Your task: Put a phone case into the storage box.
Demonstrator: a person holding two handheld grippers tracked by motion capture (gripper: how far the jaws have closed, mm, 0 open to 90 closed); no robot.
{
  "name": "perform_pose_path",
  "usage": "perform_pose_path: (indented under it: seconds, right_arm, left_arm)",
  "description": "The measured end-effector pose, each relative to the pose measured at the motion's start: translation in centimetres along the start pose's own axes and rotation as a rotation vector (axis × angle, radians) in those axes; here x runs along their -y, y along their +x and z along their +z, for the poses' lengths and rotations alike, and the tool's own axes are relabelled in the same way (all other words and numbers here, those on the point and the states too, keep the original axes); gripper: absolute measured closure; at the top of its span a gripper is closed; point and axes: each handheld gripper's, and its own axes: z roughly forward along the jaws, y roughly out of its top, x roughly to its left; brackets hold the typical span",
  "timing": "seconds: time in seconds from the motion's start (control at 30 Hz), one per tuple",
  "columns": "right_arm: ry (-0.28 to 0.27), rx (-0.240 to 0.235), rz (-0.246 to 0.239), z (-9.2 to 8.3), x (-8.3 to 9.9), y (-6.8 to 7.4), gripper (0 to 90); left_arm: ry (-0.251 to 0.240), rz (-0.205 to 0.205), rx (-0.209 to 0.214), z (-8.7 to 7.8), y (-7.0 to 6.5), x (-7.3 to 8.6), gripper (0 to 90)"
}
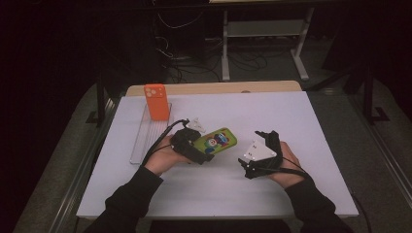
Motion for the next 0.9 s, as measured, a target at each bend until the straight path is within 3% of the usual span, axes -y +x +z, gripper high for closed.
perform_pose_path:
  seconds: [0.23, 0.43, 0.53, 0.6, 0.77, 0.8, 0.9]
  right_arm:
    - [0.012, 0.055, -0.116, 0.1, -0.2, 0.8, 0.0]
    - [0.017, 0.092, -0.169, 0.2, -0.3, 1.3, 0.0]
    - [0.020, 0.123, -0.244, 0.3, -0.4, 1.4, 0.0]
    - [0.015, 0.132, -0.256, 0.3, -0.4, 1.6, 0.0]
    - [0.017, 0.177, -0.344, 0.4, -0.6, 2.0, 0.0]
    - [0.020, 0.183, -0.359, 0.4, -0.6, 2.1, 0.0]
    - [0.015, 0.205, -0.386, 0.5, -0.5, 2.6, 0.0]
  left_arm:
    - [0.001, -0.003, 0.004, 0.1, -0.1, 0.0, 15.6]
    - [0.008, 0.000, 0.004, 0.2, -0.1, 0.0, 15.6]
    - [0.017, 0.009, 0.004, 0.1, -0.1, 0.0, 15.6]
    - [0.014, 0.008, 0.002, 0.1, -0.1, 0.0, 15.6]
    - [0.011, -0.008, 0.005, 0.2, -0.2, 0.0, 15.6]
    - [0.025, 0.010, 0.005, 0.1, -0.1, 0.0, 15.6]
    - [0.027, 0.015, 0.005, 0.1, -0.1, 0.0, 15.6]
